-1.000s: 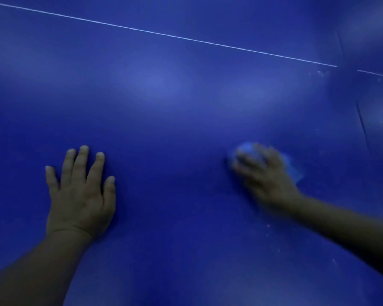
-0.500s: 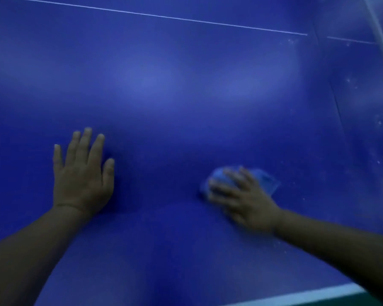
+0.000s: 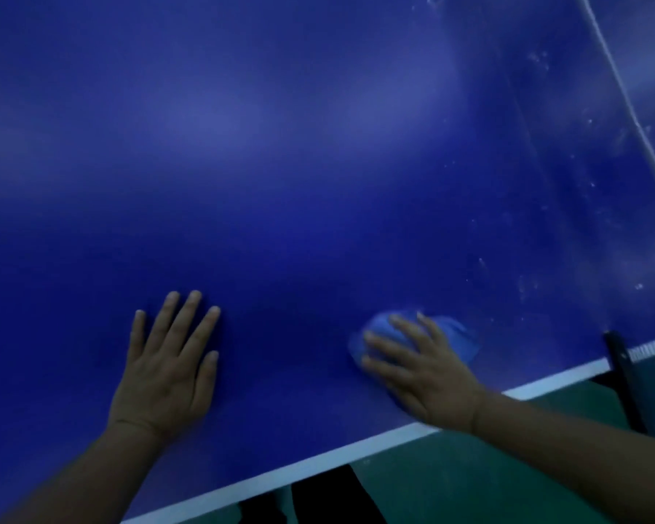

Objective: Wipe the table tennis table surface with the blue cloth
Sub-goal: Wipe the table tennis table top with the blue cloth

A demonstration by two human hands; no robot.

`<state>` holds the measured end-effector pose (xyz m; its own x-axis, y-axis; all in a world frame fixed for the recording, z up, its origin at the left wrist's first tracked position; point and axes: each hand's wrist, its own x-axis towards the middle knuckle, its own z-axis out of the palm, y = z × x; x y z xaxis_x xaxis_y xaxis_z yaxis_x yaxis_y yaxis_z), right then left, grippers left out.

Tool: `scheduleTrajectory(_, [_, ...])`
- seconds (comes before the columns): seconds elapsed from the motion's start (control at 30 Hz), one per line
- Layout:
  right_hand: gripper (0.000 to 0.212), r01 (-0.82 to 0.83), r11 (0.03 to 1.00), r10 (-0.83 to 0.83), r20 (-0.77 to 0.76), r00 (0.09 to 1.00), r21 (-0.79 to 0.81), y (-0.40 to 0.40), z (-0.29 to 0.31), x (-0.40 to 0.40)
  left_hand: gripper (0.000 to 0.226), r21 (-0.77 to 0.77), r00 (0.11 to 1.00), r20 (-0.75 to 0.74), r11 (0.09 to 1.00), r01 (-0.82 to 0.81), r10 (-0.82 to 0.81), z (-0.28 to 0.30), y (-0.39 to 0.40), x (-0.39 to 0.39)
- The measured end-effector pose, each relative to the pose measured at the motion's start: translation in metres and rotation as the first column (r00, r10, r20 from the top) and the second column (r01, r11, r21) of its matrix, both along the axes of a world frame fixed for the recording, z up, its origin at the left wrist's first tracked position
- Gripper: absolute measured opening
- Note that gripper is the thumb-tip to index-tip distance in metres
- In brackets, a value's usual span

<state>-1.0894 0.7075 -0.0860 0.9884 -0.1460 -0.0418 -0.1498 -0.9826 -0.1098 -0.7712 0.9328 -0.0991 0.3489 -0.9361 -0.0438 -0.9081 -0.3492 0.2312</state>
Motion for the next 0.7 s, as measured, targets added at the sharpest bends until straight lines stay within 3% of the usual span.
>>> scheduleTrajectory(0.07, [0.043, -0.114, 0.993, 0.117, -0.062, 0.991, 0.041, 0.005, 0.003, -0.029, 0.059, 0.006, 1.0, -0.014, 1.0, -0.007, 0.007, 0.0, 0.001, -0.001])
scheduleTrajectory(0.13, [0.041, -0.094, 0.995, 0.092, -0.048, 0.995, -0.033, -0.026, -0.003, -0.025, 0.06, 0.007, 1.0, -0.016, 1.0, -0.003, 0.003, -0.001, 0.0, 0.001])
scheduleTrajectory(0.2, [0.042, 0.214, 0.971, -0.212, 0.035, 0.977, -0.107, -0.064, -0.007, -0.006, 0.061, 0.013, 1.0, -0.018, 1.0, 0.007, -0.006, -0.002, 0.0, 0.003])
scheduleTrajectory(0.23, [0.044, 0.442, 0.891, -0.435, 0.086, 0.897, -0.105, -0.079, -0.006, 0.004, 0.061, 0.015, 1.0, -0.024, 1.0, 0.007, -0.007, -0.002, 0.0, 0.003])
scheduleTrajectory(0.3, [0.052, 0.774, 0.633, -0.764, 0.141, 0.63, -0.025, -0.078, -0.004, 0.021, 0.061, 0.013, 1.0, -0.03, 1.0, 0.0, 0.0, -0.002, 0.001, 0.003])
scheduleTrajectory(0.33, [0.054, 0.844, 0.537, -0.835, 0.15, 0.53, 0.007, -0.058, -0.007, 0.029, 0.062, 0.014, 0.999, -0.035, 1.0, -0.007, 0.007, -0.002, 0.001, 0.002])
scheduleTrajectory(0.37, [0.052, 0.861, 0.509, -0.847, 0.187, 0.498, 0.015, -0.028, -0.009, 0.037, 0.062, 0.017, 0.999, -0.044, 1.0, -0.016, 0.016, -0.001, 0.001, 0.002])
scheduleTrajectory(0.4, [0.048, 0.832, 0.554, -0.815, 0.206, 0.541, 0.008, 0.009, -0.012, 0.043, 0.063, 0.019, 0.998, -0.054, 1.0, -0.021, 0.022, -0.001, 0.001, 0.002])
scheduleTrajectory(0.5, [0.044, 0.563, 0.826, -0.558, 0.124, 0.821, -0.01, 0.109, -0.017, 0.028, 0.064, 0.014, 0.997, -0.067, 0.999, -0.029, 0.029, 0.0, 0.003, 0.001])
scheduleTrajectory(0.57, [0.043, 0.463, 0.886, -0.462, 0.066, 0.884, 0.009, 0.104, -0.015, 0.004, 0.064, 0.012, 0.998, -0.059, 0.999, -0.032, 0.033, 0.0, 0.004, 0.0])
scheduleTrajectory(0.63, [0.042, 0.604, 0.796, -0.598, 0.099, 0.795, -0.043, 0.067, -0.018, -0.021, 0.065, -0.001, 0.997, -0.062, 0.999, -0.036, 0.036, -0.001, 0.003, -0.001])
scheduleTrajectory(0.7, [0.046, 0.847, 0.528, -0.842, 0.087, 0.532, -0.065, 0.03, -0.014, -0.048, 0.065, -0.006, 0.997, -0.064, 0.999, -0.041, 0.04, -0.001, 0.003, -0.001])
